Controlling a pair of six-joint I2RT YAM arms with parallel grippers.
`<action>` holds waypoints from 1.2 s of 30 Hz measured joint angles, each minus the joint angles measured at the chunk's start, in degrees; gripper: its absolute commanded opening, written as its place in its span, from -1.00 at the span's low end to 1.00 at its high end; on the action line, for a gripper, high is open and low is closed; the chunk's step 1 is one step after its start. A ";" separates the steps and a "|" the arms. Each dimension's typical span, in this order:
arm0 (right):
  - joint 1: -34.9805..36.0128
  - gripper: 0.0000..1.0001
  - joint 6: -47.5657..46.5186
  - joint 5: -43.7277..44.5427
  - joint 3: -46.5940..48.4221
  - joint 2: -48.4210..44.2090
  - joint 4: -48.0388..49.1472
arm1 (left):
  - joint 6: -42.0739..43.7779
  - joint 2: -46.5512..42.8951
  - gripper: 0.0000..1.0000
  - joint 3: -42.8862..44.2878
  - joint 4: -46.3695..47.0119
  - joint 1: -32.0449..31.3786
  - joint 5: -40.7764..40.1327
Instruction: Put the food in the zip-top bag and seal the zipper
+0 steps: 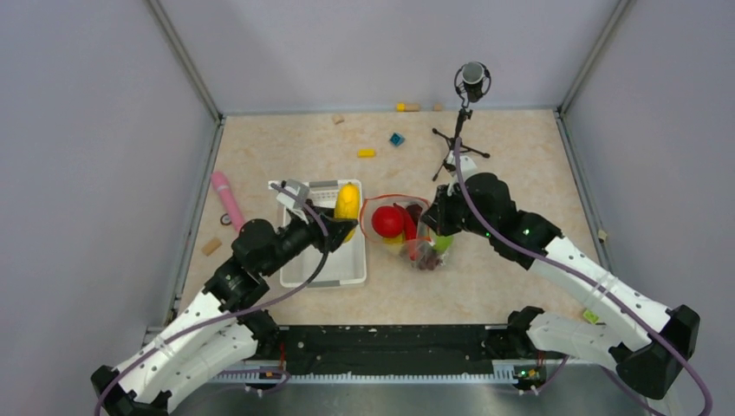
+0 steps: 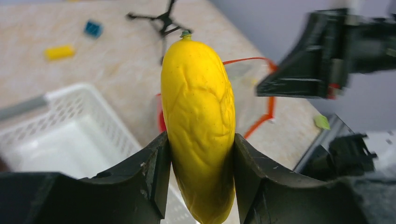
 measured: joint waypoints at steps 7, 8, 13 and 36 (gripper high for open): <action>-0.22 -1.00 0.00 -2.99 0.85 1.03 -1.36 | 24.96 6.25 -1.00 1.22 11.89 -0.02 32.37; -0.42 -1.00 0.02 -3.85 1.40 1.42 -2.03 | 29.05 8.83 -1.00 2.99 10.25 -0.07 35.85; -1.29 -1.00 0.26 -8.11 3.67 2.93 -4.02 | 47.80 22.67 -1.00 15.02 -1.62 -0.11 47.01; -2.91 -1.00 0.83 -15.82 7.30 3.04 -12.20 | 66.97 36.30 -1.00 22.03 -13.22 -0.15 37.73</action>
